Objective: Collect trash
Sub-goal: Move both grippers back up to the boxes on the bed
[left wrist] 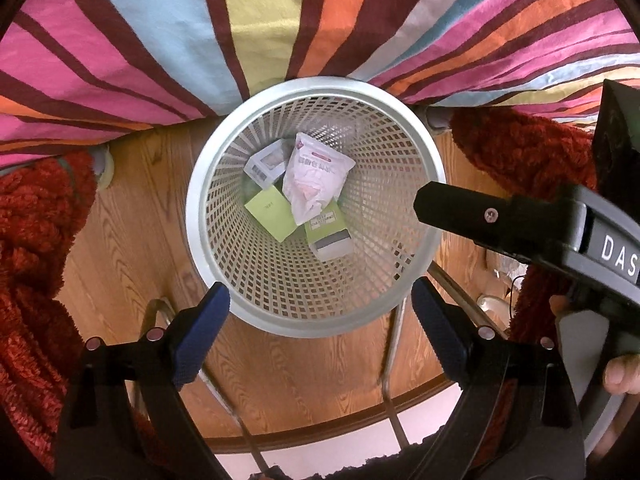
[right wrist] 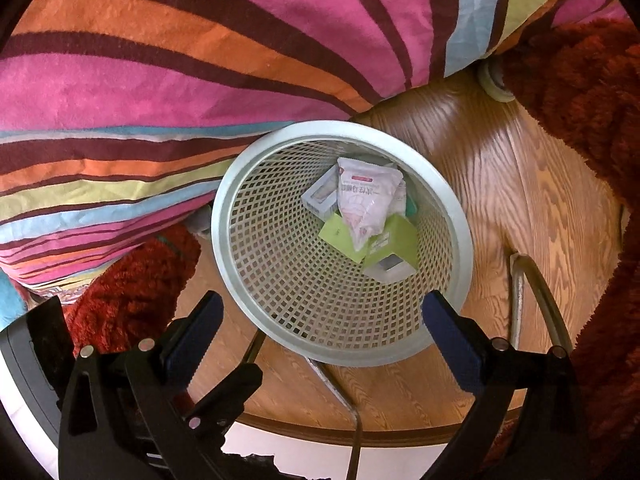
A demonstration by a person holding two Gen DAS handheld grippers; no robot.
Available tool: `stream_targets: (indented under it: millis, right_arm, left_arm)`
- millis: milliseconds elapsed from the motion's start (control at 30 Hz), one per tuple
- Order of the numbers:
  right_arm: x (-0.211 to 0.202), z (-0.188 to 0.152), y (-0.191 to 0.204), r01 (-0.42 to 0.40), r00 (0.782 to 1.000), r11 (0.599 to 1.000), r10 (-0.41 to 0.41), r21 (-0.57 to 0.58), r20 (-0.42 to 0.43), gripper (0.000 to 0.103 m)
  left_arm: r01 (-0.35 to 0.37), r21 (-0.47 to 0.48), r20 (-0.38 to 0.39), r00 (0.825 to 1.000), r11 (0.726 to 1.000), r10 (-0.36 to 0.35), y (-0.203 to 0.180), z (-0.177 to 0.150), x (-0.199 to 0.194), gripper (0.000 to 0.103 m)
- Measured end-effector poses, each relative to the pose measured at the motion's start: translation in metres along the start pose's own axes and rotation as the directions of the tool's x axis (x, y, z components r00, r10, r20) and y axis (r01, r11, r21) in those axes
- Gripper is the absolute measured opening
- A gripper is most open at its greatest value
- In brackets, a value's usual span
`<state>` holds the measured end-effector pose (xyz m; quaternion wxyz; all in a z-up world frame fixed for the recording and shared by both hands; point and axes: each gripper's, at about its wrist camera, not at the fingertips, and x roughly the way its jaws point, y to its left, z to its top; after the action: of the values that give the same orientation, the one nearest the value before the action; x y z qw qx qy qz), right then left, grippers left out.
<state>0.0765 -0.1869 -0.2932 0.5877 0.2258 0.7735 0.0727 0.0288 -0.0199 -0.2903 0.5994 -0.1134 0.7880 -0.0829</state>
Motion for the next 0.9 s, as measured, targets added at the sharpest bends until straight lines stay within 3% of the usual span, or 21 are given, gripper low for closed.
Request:
stream_targets:
  millis: [267, 600, 767, 900]
  right_arm:
    - [-0.009, -0.004, 0.001, -0.017, 0.999, 1.000, 0.017, -0.010, 0.035, 0.095]
    - [-0.035, -0.012, 0.008, -0.026, 0.989, 0.997, 0.035, -0.069, 0.144, 0.095]
    - [-0.047, -0.021, 0.014, -0.049, 0.987, 0.992, 0.066, -0.113, 0.148, 0.095]
    - [-0.066, -0.031, 0.022, -0.052, 0.974, 0.983, 0.089, -0.177, 0.208, 0.095]
  left_arm:
    - [0.008, -0.025, 0.041, 0.999, 1.000, -0.007, 0.005, -0.003, -0.010, 0.090]
    - [0.024, -0.051, 0.113, 0.993, 0.998, -0.018, 0.010, -0.011, -0.032, 0.090]
    - [0.016, -0.040, 0.162, 0.987, 0.999, -0.009, 0.009, -0.018, -0.048, 0.090]
    - [0.008, -0.021, 0.209, 0.978, 1.000, -0.003, 0.006, -0.022, -0.061, 0.090]
